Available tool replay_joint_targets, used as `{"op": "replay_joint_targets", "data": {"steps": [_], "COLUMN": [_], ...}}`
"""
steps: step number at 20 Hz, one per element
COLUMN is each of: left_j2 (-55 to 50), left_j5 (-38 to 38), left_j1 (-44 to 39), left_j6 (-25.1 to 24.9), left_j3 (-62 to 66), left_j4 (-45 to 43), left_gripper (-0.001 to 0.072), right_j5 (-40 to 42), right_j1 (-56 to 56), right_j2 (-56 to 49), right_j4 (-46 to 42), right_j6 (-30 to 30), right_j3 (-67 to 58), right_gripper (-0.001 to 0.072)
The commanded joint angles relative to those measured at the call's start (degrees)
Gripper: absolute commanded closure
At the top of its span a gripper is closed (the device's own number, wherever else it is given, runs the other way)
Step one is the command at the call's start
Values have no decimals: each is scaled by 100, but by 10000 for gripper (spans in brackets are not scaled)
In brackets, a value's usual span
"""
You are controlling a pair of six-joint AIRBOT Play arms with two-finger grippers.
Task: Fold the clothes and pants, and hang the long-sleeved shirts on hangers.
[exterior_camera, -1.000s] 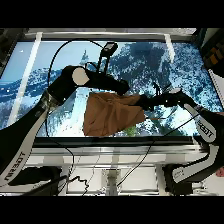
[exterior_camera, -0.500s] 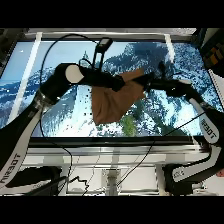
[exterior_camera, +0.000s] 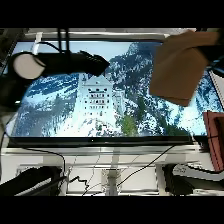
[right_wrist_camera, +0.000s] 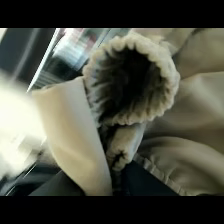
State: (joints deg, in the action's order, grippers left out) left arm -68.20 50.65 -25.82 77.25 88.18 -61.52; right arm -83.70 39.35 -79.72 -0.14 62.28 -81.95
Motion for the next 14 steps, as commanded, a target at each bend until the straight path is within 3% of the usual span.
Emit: {"op": "replay_joint_targets", "data": {"steps": [1,9,14], "left_j2": [472,719,719], "left_j5": [-7,-11,-232], "left_j1": [195,286,286], "left_j6": [-155,-166,-166], "left_j3": [0,0,0], "left_j4": [-2,-2,-2], "left_gripper": [290,290,290], "right_j5": [321,953,894], "right_j1": [1596,4516,5840], "right_j2": [387,382,382], "right_j4": [-590,-3147,-4509], "right_j6": [776,2581,2708], "right_j3": [-96,-96,-96], "right_gripper": [676,677,676]}}
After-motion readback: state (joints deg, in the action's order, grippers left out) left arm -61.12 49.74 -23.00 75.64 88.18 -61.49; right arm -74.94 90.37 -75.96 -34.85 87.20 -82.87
